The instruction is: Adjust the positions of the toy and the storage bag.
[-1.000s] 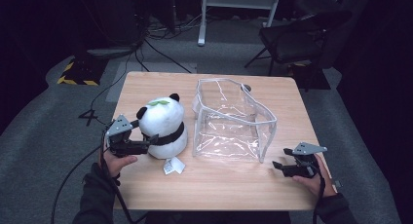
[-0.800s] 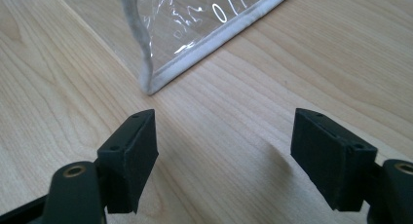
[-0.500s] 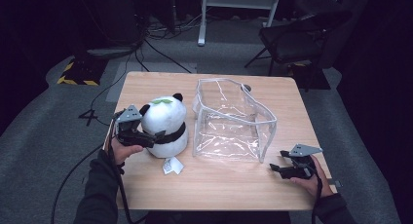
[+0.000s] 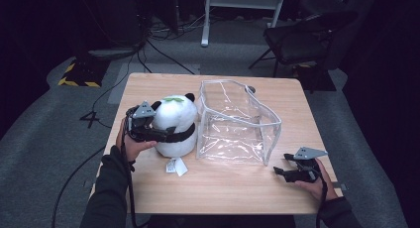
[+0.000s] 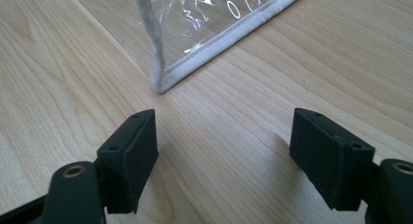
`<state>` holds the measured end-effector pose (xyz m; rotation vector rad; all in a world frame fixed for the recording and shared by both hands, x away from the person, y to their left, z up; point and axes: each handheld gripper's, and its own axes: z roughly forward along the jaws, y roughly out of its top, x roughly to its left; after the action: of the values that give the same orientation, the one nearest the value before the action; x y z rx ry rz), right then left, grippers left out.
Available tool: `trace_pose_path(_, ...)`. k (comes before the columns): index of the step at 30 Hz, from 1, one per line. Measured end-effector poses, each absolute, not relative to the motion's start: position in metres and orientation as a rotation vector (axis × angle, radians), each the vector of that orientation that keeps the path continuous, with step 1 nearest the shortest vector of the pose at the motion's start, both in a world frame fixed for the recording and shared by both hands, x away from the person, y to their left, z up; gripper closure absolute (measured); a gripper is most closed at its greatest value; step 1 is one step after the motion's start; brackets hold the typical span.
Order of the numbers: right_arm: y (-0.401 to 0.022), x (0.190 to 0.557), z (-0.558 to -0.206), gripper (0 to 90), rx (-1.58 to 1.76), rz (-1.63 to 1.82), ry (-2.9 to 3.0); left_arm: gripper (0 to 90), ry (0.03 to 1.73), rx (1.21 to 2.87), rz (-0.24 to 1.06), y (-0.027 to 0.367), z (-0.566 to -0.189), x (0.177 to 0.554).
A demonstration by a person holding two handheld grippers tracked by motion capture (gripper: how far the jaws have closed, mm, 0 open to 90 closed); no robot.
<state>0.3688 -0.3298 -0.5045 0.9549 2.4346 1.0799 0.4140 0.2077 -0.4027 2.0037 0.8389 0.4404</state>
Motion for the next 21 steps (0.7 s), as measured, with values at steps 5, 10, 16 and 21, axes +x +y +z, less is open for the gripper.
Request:
trace_pose_path(5,-0.330,0.369,-0.505,24.5,0.960,1.083,2.429,30.2,0.884,1.950,0.506,0.207,-0.407,0.403)
trace_pose_path(10,-0.330,0.369,-0.505,23.4,0.967,1.083,2.424,34.4,0.940,1.886,0.562,0.204,-0.413,0.388)
trace_pose_path(16,-0.330,0.369,-0.506,22.1,0.971,1.078,2.420,35.4,0.991,1.875,0.578,0.203,-0.413,0.379)
trace_pose_path(21,-0.330,0.370,-0.506,21.8,0.970,1.081,2.425,34.5,1.018,1.877,0.528,0.206,-0.413,0.380)
